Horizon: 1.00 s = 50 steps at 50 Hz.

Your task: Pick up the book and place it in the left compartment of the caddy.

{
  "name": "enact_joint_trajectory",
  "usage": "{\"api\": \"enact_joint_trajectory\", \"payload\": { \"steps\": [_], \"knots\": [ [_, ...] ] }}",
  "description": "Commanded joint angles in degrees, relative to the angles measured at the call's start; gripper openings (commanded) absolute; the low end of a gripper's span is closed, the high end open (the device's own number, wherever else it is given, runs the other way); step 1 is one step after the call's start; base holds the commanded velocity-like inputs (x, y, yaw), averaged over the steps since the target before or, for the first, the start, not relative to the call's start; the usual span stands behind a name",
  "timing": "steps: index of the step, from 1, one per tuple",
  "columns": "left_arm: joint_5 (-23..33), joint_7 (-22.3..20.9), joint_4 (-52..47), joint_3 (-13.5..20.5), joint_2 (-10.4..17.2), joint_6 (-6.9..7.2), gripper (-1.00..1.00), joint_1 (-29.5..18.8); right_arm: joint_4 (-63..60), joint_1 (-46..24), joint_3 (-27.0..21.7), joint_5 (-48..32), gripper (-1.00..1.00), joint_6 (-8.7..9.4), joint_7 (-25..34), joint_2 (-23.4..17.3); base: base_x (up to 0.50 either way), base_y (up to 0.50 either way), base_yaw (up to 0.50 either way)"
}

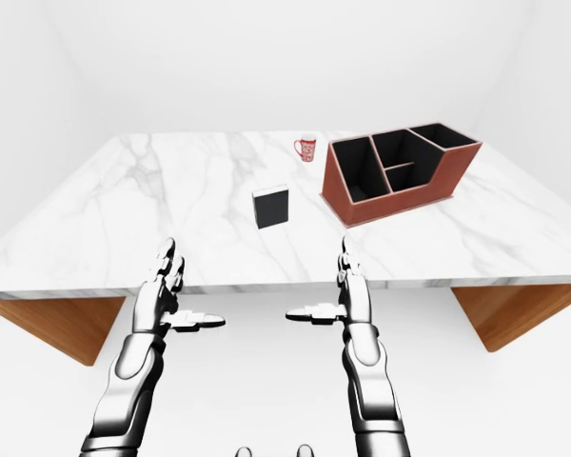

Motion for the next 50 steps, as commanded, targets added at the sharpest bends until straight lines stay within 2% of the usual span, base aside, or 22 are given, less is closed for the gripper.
{"api": "enact_joint_trajectory", "payload": {
  "steps": [1, 6, 37, 48, 50],
  "knots": [
    [-0.1, -0.1, -0.2, 0.1, 0.0, -0.01, 1.00, 0.0, 0.4, -0.3, -0.1, -0.3, 1.00, 0.86, 0.0, -0.1, 0.50, 0.00, 0.00],
    [0.0, 0.0, -0.6, 0.1, 0.0, 0.30, 1.00, 0.0, 0.7, -0.3, -0.1, -0.3, 1.00, 0.69, 0.0, -0.1, 0.50, 0.00, 0.00],
    [-0.5, -0.1, -0.1, 0.4, 0.0, -0.49, 1.00, 0.1, 0.2, -0.1, 0.0, -0.1, 1.00, 0.96, 0.1, 0.0, 0.50, 0.00, 0.00],
    [-0.7, -0.1, -0.9, 0.3, 0.0, -0.04, 1.00, 0.4, 0.2, 0.1, 0.1, -0.4, 1.00, 0.59, 0.0, 0.0, 0.50, -0.01, 0.00],
    [-0.8, -0.2, -0.9, 0.4, 0.0, -0.08, 1.00, 0.4, -0.5, 0.3, 0.2, -0.2, 1.00, 1.38, 0.2, 0.1, 0.14, 0.00, 0.00]
  ]
}}
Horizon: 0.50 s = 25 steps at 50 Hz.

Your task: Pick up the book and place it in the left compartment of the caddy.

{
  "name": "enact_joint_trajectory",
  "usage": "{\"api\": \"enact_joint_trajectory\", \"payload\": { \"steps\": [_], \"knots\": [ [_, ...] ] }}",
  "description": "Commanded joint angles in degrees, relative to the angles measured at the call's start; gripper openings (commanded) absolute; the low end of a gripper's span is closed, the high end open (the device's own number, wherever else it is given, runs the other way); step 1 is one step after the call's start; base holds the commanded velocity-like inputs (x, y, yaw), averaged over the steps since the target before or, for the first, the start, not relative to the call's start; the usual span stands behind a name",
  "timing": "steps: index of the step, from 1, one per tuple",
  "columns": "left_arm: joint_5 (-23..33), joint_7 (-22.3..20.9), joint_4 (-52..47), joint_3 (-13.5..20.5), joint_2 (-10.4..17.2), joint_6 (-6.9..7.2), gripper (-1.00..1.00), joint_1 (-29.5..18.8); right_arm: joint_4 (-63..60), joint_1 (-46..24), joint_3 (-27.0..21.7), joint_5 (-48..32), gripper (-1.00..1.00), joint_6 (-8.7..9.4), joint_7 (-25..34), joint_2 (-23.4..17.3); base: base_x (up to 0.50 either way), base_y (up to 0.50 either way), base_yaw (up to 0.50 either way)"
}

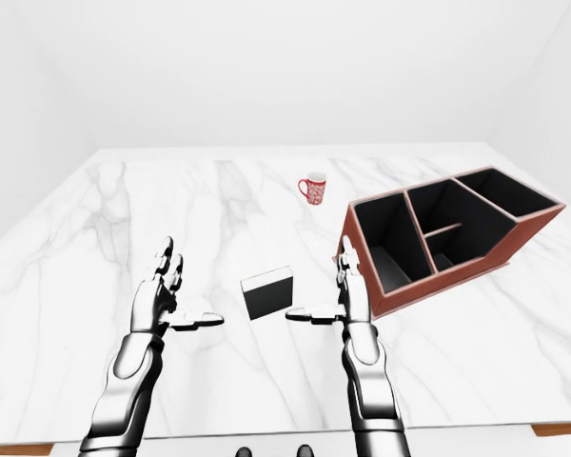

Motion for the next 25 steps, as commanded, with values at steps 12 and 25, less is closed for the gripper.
{"api": "enact_joint_trajectory", "payload": {
  "steps": [12, 25],
  "knots": [
    [-0.6, -0.2, -0.7, 0.2, 0.0, 0.34, 1.00, 0.3, -8.3, -2.2, -0.3, -3.2, 1.00, 2.39, 2.3, -2.3, 0.00, 0.00, 0.00],
    [-2.1, -0.5, -2.6, 0.8, 0.0, 0.05, 1.00, 1.3, -12.9, -12.1, 2.6, -19.4, 1.00, 2.39, 12.5, -4.9, 0.00, 0.00, 0.00]
  ]
}}
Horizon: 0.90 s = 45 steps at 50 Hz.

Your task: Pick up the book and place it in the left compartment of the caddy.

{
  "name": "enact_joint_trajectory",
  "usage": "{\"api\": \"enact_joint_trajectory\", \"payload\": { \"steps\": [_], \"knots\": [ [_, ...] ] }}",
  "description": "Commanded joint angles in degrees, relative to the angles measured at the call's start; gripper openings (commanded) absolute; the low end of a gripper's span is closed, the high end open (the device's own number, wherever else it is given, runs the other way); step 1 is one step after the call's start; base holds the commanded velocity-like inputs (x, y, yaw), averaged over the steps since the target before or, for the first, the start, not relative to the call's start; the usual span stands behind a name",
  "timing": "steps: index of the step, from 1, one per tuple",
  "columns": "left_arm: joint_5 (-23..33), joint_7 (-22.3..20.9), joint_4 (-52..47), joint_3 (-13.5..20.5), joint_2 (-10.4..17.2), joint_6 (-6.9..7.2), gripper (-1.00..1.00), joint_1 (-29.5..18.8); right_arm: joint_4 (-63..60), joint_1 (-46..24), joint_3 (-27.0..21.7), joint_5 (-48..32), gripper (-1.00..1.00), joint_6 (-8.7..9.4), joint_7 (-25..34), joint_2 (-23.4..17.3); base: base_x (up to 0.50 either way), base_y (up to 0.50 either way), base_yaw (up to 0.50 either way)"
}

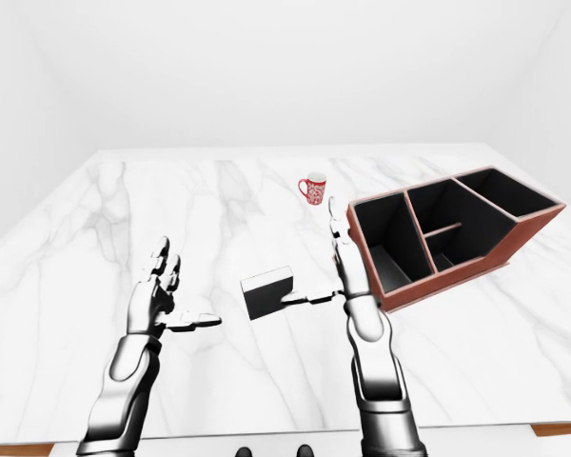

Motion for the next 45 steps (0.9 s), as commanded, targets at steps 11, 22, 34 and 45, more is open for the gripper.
{"api": "enact_joint_trajectory", "payload": {
  "steps": [11, 22, 34, 45],
  "knots": [
    [-1.7, -0.5, -2.3, 0.5, 0.0, 0.33, 1.00, 1.0, 8.5, -17.2, 6.8, -30.4, 1.00, 0.00, 18.3, -2.8, 0.00, 0.00, 0.00],
    [-1.8, -0.6, -2.5, 0.5, 0.0, 0.34, 1.00, 1.1, 26.2, -26.9, 7.7, -48.1, 1.00, 0.00, 26.1, -0.6, 0.00, 0.00, 0.00],
    [-2.2, -1.0, -3.1, 0.6, 0.0, 0.48, 1.00, 1.3, 40.5, -33.3, 8.6, -58.0, 1.00, 0.00, 28.5, 2.7, 0.00, 0.00, 0.00],
    [-3.0, -1.5, -4.1, 0.8, 0.0, 0.61, 1.00, 1.8, 58.1, -41.3, 8.4, -57.1, 1.00, 0.00, 20.5, 5.7, 0.00, 0.00, 0.00]
  ]
}}
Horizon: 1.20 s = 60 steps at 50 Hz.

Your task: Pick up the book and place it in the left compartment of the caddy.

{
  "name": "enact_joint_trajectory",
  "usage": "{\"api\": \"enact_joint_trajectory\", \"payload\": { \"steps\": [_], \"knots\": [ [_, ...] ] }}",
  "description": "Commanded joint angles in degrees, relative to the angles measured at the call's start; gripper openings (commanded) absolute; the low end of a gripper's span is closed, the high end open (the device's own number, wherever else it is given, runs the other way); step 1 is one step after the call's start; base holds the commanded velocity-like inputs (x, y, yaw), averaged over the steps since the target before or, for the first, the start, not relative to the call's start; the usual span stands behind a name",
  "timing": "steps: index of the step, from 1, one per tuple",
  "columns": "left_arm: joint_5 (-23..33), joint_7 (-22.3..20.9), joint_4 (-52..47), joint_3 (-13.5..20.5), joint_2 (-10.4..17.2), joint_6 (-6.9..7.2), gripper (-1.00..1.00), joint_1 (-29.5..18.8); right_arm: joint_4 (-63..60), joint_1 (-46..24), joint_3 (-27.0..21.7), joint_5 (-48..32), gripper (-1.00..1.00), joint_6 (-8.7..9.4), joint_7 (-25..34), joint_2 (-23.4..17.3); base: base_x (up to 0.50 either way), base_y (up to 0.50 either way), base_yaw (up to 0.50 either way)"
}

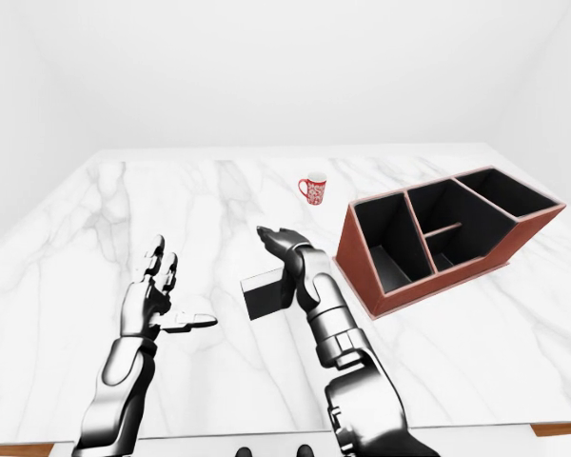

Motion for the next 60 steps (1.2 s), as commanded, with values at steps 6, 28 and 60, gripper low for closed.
{"api": "enact_joint_trajectory", "payload": {
  "steps": [6, 28, 60],
  "knots": [
    [-1.2, -0.9, -1.2, 0.2, 0.0, 0.35, 1.00, 0.5, 29.8, -13.8, -0.3, 1.7, 1.00, 0.00, -13.6, 4.0, 0.00, 0.00, 0.00],
    [-1.9, -1.6, -1.7, 0.2, 0.0, 0.81, 1.00, 0.7, 41.5, -16.8, 1.8, 0.5, 1.00, 0.00, -20.3, 7.1, 0.00, 0.00, 0.00],
    [-2.0, -1.7, -2.1, 0.2, 0.0, 1.31, 1.00, 0.8, 41.4, -16.5, 2.5, -4.7, -1.00, 0.00, -21.8, 7.4, 0.00, 0.00, 0.00]
  ]
}}
